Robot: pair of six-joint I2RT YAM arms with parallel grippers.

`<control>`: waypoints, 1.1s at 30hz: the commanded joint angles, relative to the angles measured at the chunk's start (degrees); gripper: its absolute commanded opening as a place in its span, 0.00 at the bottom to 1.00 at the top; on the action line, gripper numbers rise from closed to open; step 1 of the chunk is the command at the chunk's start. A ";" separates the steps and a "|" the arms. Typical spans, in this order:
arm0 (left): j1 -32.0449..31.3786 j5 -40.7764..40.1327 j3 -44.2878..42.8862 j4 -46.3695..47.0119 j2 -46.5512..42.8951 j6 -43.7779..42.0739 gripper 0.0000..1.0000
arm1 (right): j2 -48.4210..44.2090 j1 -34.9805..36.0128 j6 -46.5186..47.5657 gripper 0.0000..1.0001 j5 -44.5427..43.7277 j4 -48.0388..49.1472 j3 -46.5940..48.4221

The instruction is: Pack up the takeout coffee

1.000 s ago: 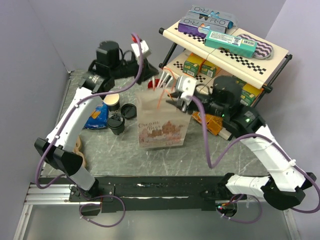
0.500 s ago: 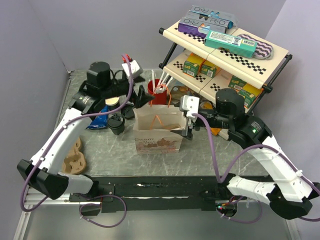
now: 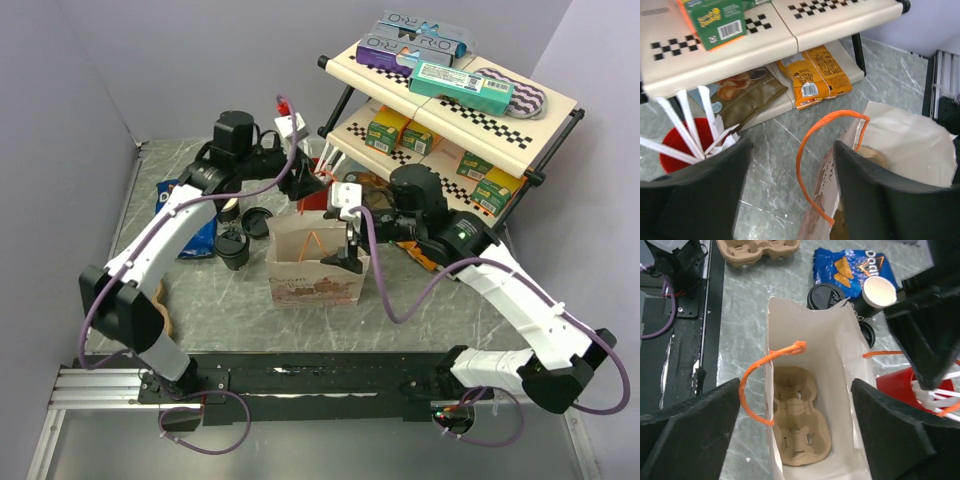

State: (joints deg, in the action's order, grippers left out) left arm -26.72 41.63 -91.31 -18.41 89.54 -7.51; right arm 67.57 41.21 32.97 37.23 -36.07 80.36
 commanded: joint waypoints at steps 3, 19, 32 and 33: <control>-0.70 8.46 -9.23 -2.93 2.83 0.04 0.20 | 1.16 -0.08 -3.52 0.69 2.32 4.35 3.31; -0.70 1.18 -28.39 -5.84 0.63 -1.72 0.01 | 2.92 -0.17 -1.86 0.00 -1.46 0.57 25.46; -0.70 -0.49 -22.35 -5.93 -0.06 -4.70 0.03 | 0.98 -0.25 -3.61 0.00 -0.58 2.32 17.12; -0.70 -0.49 -21.29 -5.93 -0.50 -4.80 0.02 | 0.90 -0.17 -3.79 0.00 -0.15 2.32 16.16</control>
State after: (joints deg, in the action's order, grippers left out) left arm -27.27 42.11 -116.51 -24.62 90.65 -10.46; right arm 69.71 41.21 30.87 36.07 -35.99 99.39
